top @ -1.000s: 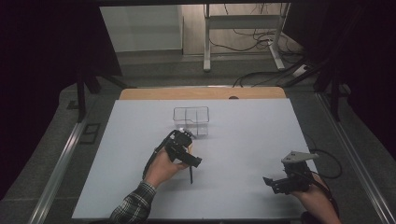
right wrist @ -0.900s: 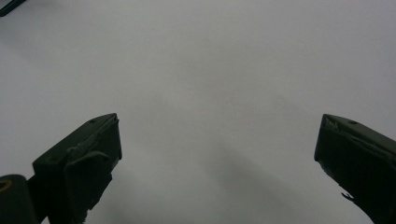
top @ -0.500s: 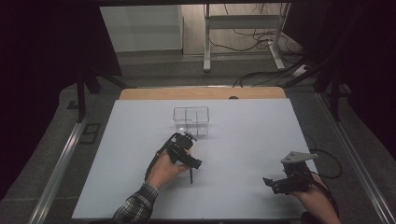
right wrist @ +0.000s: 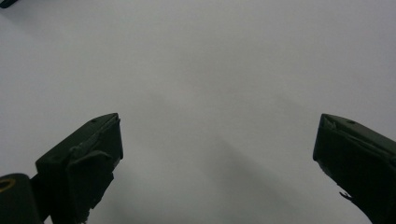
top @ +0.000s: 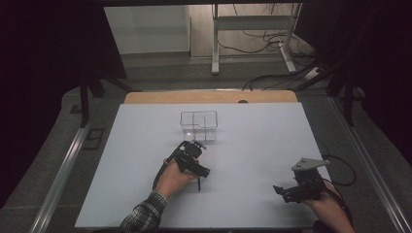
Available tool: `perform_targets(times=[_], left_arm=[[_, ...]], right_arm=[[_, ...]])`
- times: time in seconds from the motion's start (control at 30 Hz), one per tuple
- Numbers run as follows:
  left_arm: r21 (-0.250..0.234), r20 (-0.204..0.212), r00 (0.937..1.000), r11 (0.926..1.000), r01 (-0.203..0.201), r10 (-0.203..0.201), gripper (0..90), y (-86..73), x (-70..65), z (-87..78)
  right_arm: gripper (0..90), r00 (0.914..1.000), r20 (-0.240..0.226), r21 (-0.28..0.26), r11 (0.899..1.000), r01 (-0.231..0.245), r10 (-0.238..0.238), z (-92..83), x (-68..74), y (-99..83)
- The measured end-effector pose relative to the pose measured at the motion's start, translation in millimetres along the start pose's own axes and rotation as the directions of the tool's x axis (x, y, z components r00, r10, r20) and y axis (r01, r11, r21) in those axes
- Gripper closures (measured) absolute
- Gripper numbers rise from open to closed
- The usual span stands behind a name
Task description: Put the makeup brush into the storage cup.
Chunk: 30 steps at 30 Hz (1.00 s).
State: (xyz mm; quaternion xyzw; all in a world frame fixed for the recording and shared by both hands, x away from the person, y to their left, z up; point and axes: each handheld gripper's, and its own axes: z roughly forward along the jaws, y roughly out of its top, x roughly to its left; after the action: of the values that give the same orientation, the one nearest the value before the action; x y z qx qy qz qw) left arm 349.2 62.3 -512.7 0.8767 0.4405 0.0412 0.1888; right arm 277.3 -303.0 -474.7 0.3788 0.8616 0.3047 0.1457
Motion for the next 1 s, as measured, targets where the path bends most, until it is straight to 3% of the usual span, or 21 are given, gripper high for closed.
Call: perform_targets(times=[0.47,0.53,0.57,0.6,0.63,0.67,0.7,0.8,1.0], left_arm=[[0.018,-0.032,0.9995,0.9998,0.001,0.000,17.6,-1.2,-0.3,2.5],[0.023,-0.031,0.9995,0.9997,-0.007,0.007,27.3,-1.5,0.9,0.2],[0.027,-0.031,0.9995,0.9996,-0.007,0.008,27.3,-1.7,1.5,-1.4],[0.029,-0.028,0.9996,0.9995,-0.008,0.009,33.9,-2.0,1.9,-3.0],[0.033,-0.026,0.9996,0.9994,-0.012,0.013,46.4,-2.1,2.3,-4.2],[0.038,-0.026,0.9995,0.9991,-0.017,0.018,46.4,-2.2,2.0,-5.3],[0.047,-0.022,0.9994,0.9986,-0.024,0.025,52.4,-2.0,1.6,-6.3],[0.076,-0.023,0.9987,0.9961,-0.044,0.046,83.2,-1.1,-1.9,-7.9],[0.091,-0.006,0.9985,0.9944,-0.054,0.055,83.8,1.0,0.2,-8.1]], right_arm=[[1.7,1.0000,-0.001,-0.001,1.000,0.001,-0.001,-0.3,0.0,0.0],[1.7,1.0000,-0.001,-0.002,1.000,0.001,-0.001,-0.4,0.0,0.0],[1.8,1.0000,-0.001,-0.002,1.000,0.001,-0.001,-0.4,0.0,-0.1],[1.8,1.0000,0.000,-0.002,1.000,0.002,-0.002,-0.4,-0.1,-0.1],[1.8,1.0000,0.000,-0.002,1.000,0.001,-0.001,-0.5,-0.2,-0.1],[1.8,1.0000,0.000,-0.002,1.000,0.001,-0.001,-0.5,-0.2,-0.1],[1.8,1.0000,0.001,-0.002,1.000,0.001,-0.001,-0.4,-0.2,-0.2],[1.9,1.0000,0.001,-0.002,1.000,0.003,-0.003,-0.5,-0.1,-0.2],[1.9,1.0000,0.002,-0.001,1.000,-0.001,0.001,-1.4,-0.2,-0.9]])
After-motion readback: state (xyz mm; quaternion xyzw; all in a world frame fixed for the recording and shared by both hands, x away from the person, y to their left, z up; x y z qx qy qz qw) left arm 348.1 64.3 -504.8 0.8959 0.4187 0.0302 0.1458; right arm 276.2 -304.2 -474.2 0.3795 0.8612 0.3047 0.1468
